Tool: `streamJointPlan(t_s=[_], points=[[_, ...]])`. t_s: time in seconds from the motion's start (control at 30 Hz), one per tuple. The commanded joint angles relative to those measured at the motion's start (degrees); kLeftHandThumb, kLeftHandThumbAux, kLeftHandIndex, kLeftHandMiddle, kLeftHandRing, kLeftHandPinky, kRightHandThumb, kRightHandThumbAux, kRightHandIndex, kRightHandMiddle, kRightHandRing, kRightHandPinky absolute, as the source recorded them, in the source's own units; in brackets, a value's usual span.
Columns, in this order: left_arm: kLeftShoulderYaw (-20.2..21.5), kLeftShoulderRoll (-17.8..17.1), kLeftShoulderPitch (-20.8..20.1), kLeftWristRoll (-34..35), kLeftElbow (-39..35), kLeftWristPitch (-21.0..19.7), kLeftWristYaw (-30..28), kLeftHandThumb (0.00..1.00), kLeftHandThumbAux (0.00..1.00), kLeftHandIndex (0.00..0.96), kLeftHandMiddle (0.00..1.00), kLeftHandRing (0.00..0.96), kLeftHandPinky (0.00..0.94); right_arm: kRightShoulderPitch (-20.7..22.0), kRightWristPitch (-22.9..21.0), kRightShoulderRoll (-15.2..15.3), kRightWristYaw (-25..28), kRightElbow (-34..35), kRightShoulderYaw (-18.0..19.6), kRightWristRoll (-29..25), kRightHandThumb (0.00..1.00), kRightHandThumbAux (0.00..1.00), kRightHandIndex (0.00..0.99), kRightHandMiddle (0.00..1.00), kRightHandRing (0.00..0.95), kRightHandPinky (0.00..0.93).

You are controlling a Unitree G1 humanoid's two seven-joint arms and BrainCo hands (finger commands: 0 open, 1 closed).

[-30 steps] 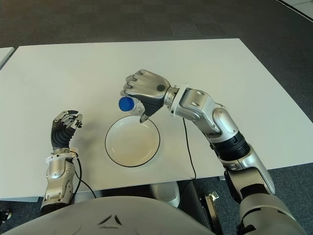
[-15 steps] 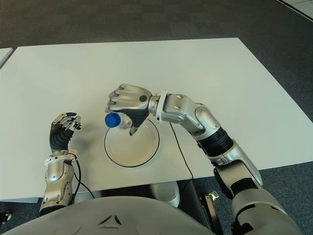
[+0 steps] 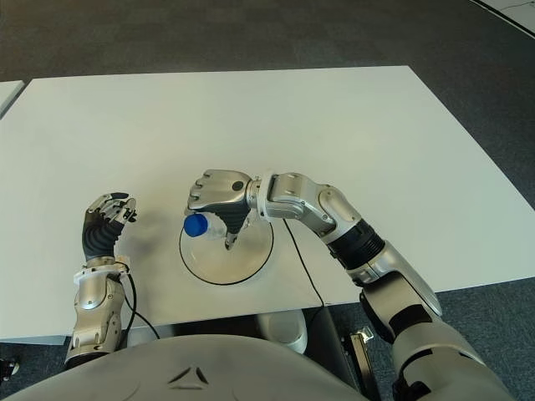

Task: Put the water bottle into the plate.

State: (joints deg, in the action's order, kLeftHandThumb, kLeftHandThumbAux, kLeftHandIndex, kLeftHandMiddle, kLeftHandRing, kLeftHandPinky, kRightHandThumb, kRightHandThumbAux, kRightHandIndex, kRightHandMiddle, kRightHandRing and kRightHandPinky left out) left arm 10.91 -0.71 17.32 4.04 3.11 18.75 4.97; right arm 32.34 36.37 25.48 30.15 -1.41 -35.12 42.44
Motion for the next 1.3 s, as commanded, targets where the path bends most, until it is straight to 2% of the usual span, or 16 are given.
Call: streamJointPlan(t_s=[0.03,0.37,0.47,0.53,0.57,0.63,0.73,0.77,0.8,0.87,0.9,1.0,1.17,1.3], points=[[0.5,-0.2,0.9,0.3,-0.8,-1.2,-0.4,0.709,0.709,0.434,0.629,0.609,0.605,-1.0,-0.6,-0.8,1.3,-1.4,-0.9,-1.0,0.715,0.717,0.437,0.846,0.862,0.875],[0.4,-0.9,0.8,-1.6,-0.5,0.3,-0.3,0.708,0.710,0.434,0.646,0.630,0.621,-2.1,0.5,-0.5,1.1,-3.7,-0.8,-1.8,0.705,0.721,0.429,0.845,0.857,0.852],[0.5,-1.1,0.9,-1.4,-1.1,-1.4,-0.1,0.708,0.710,0.434,0.647,0.631,0.616,-2.0,1.7,0.1,1.0,-4.7,-0.7,-2.5,0.701,0.721,0.426,0.834,0.840,0.824],[0.5,-1.1,1.0,-1.1,-1.7,-2.9,-0.1,0.708,0.710,0.434,0.643,0.627,0.608,-1.8,2.8,0.7,1.1,-5.7,-0.7,-3.2,0.697,0.720,0.424,0.803,0.797,0.759],[0.5,-1.1,1.0,-1.0,-1.9,-3.2,-0.1,0.709,0.710,0.434,0.642,0.625,0.606,-1.7,3.3,0.9,1.2,-6.1,-0.7,-3.4,0.693,0.720,0.422,0.729,0.717,0.689],[0.5,-1.0,1.1,-1.1,-2.2,-3.7,0.0,0.709,0.710,0.434,0.640,0.622,0.601,-1.5,4.8,1.3,0.8,-7.3,-0.5,-4.1,0.689,0.720,0.420,0.652,0.635,0.616],[0.5,-1.0,1.0,-1.9,-2.4,-3.8,0.5,0.709,0.711,0.434,0.636,0.617,0.594,-1.1,8.4,1.6,-1.0,-10.3,-0.2,-5.5,0.684,0.721,0.417,0.580,0.563,0.546],[0.5,-1.0,1.0,-2.1,-2.4,-3.8,0.6,0.709,0.711,0.434,0.634,0.616,0.593,-1.0,9.5,1.7,-1.5,-11.3,-0.1,-5.9,0.565,0.681,0.356,0.527,0.524,0.513],[0.4,-0.9,1.0,-2.1,-2.5,-3.8,0.6,0.709,0.711,0.434,0.633,0.615,0.593,-0.8,11.0,1.7,-2.2,-12.5,0.0,-6.3,0.521,0.668,0.334,0.508,0.510,0.501],[0.5,-0.9,1.0,-1.8,-2.6,-3.8,0.3,0.709,0.711,0.434,0.635,0.619,0.604,-0.2,13.4,1.7,-2.7,-14.3,-0.3,-6.7,0.382,0.619,0.156,0.305,0.340,0.375],[0.5,-0.9,0.9,-1.9,-2.3,-3.2,0.3,0.709,0.711,0.434,0.635,0.620,0.607,0.1,15.0,2.0,-3.4,-15.3,-0.4,-6.1,0.342,0.604,0.101,0.239,0.278,0.326],[0.5,-1.0,0.7,-2.2,-1.5,-1.5,0.1,0.708,0.711,0.434,0.639,0.623,0.609,0.5,17.6,2.4,-4.5,-17.1,-0.6,-4.9,0.246,0.549,0.033,0.102,0.144,0.206],[0.5,-1.8,0.4,-2.2,0.0,0.9,-0.9,0.708,0.712,0.434,0.643,0.629,0.614,0.7,20.0,3.1,-5.5,-18.0,-0.4,-3.5,0.189,0.490,0.005,0.020,0.033,0.076],[0.4,-2.6,0.3,-2.6,0.7,1.3,-1.3,0.708,0.713,0.434,0.650,0.638,0.620,0.3,19.8,3.8,-4.8,-17.6,-0.3,-3.2,0.182,0.426,0.000,0.004,0.006,0.017]])
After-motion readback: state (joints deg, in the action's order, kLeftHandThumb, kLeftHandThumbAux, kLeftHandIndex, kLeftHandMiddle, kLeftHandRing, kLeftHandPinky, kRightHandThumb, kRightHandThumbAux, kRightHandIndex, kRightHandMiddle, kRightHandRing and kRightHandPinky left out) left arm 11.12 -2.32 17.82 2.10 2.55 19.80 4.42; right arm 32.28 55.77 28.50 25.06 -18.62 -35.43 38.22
